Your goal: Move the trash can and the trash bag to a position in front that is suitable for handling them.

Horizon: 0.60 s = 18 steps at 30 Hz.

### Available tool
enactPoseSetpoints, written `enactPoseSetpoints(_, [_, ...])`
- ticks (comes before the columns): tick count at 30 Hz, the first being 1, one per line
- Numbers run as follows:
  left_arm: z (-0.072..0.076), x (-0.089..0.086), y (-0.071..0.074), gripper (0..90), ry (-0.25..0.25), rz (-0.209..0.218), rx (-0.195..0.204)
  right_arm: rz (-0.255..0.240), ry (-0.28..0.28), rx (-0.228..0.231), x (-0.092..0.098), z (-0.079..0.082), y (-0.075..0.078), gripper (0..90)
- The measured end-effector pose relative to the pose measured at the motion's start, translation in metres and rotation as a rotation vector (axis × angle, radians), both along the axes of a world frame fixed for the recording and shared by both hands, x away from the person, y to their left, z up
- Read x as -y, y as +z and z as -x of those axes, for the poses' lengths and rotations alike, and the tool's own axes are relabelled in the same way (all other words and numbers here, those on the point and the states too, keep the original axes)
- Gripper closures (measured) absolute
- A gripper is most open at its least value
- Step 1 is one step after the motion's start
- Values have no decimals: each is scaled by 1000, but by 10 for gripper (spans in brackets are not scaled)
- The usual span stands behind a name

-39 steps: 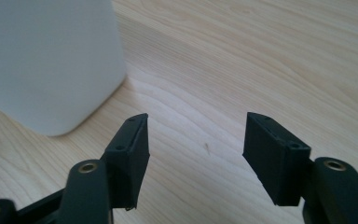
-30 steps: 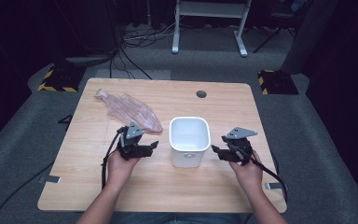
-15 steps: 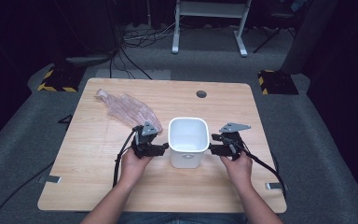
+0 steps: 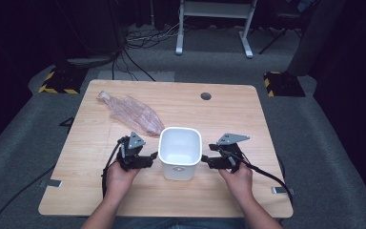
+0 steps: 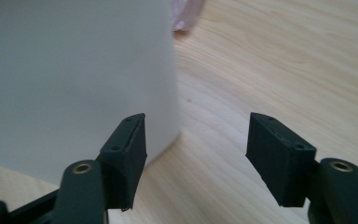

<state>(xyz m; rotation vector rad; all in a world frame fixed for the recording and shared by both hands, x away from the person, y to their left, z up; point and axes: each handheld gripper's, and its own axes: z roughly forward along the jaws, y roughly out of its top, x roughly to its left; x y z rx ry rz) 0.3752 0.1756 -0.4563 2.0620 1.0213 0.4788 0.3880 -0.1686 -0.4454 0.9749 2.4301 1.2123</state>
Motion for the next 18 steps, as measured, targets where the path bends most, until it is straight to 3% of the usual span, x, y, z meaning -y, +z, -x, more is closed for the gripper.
enactPoseSetpoints(2, [-4, -8, -1, 282, 23, 24, -7, 29, -16, 21, 3, 1, 2, 363])
enactPoseSetpoints(3, [-7, -11, -1, 281, 27, 26, -11, 90, -41, 67, 9, 4, 6, 352])
enactPoseSetpoints(4, [-11, -13, -1, 281, 29, 29, -9, 120, -49, 80, 11, 6, 7, 348])
enactPoseSetpoints(5, [-14, -13, -1, 281, 35, 31, -11, 120, -49, 80, 11, 6, 7, 348])
enactPoseSetpoints(9, [-31, -10, 0, 283, 21, 27, -19, 205, -73, 94, 17, 15, 2, 334])
enactPoseSetpoints(10, [-36, -8, 0, 283, 14, 27, -18, 210, -73, 101, 19, 17, 0, 334])
enactPoseSetpoints(16, [-66, 3, -1, 285, -20, 15, -40, 236, -126, 35, 36, 28, -15, 309])
enactPoseSetpoints(18, [-76, 6, -5, 286, -22, 13, -33, 236, -141, 37, 43, 33, -18, 309])
